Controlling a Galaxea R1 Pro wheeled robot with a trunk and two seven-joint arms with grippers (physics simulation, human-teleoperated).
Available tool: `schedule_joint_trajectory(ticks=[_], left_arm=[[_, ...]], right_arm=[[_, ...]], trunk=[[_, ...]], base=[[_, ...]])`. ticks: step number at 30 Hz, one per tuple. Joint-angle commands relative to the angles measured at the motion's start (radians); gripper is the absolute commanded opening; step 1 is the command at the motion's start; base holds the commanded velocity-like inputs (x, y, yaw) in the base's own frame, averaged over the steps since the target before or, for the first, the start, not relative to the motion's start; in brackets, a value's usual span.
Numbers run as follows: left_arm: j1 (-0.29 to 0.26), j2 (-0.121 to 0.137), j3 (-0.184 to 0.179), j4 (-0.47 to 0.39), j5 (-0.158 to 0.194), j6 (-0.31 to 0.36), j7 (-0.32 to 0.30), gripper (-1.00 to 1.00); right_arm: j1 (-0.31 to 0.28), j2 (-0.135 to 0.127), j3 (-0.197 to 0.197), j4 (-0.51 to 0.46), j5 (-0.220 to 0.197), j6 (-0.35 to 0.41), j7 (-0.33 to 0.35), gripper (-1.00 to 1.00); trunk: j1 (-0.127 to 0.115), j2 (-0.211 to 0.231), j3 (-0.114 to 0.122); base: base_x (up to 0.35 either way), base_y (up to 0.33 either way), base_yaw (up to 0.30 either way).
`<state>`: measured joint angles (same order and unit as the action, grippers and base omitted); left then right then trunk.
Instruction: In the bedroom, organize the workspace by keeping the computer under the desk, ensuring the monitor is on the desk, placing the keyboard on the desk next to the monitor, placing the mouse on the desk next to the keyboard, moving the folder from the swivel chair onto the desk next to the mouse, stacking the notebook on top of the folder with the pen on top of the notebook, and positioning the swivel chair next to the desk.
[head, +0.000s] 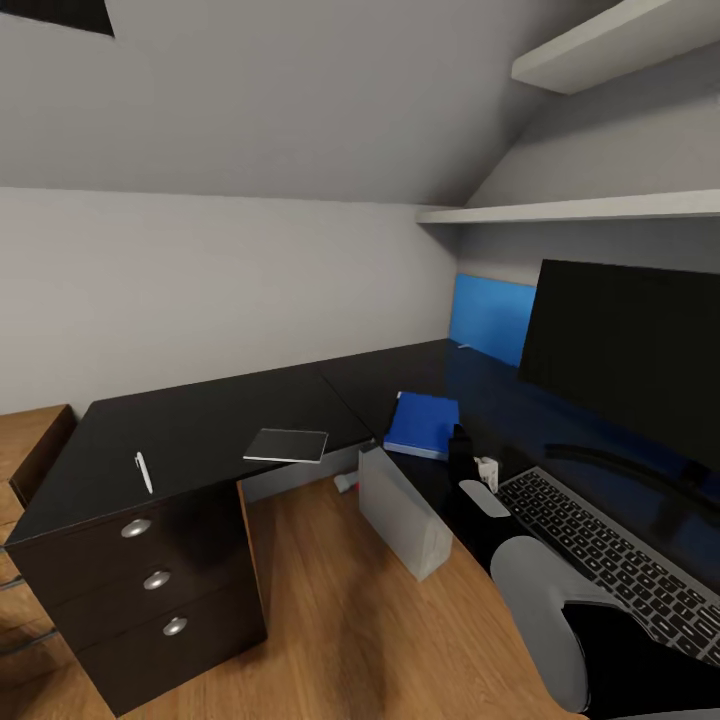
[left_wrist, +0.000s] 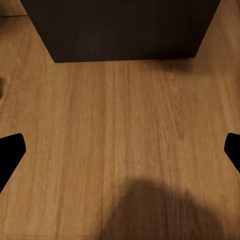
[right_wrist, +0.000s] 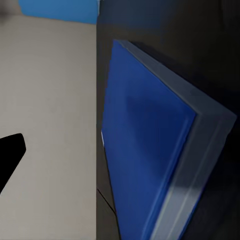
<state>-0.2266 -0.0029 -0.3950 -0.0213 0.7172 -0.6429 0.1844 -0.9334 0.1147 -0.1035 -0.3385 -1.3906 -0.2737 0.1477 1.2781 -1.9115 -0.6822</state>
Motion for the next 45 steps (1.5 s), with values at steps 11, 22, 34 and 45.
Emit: schedule_joint_trajectory(ticks=[11,22,34,45], left_arm=[[0.000,0.000,-0.008,0.000,-0.001,-0.001,0.009,1.00],[0.000,0.000,-0.008,0.000,-0.001,0.001,0.009,1.00],[0.000,-0.001,-0.008,0.000,-0.001,0.001,0.008,1.00],[0.000,0.000,-0.008,0.000,-0.001,0.002,0.009,1.00]], right_arm=[[-0.001,0.002,-0.003,-0.002,-0.011,-0.001,0.013,1.00],[-0.001,0.002,-0.005,-0.005,-0.013,0.000,0.024,1.00],[-0.001,0.002,-0.005,-0.005,-0.013,0.000,0.098,1.00],[-0.001,0.000,-0.007,-0.004,-0.013,0.003,0.103,1.00]], trunk=[[0.000,0.000,-0.001],[0.000,0.000,-0.001],[-0.004,0.007,0.002],[-0.046,0.084,0.037]], base=[[0.000,0.000,0.000],[0.000,0.000,0.000],[0.000,0.000,0.000],[0.000,0.000,0.000]])
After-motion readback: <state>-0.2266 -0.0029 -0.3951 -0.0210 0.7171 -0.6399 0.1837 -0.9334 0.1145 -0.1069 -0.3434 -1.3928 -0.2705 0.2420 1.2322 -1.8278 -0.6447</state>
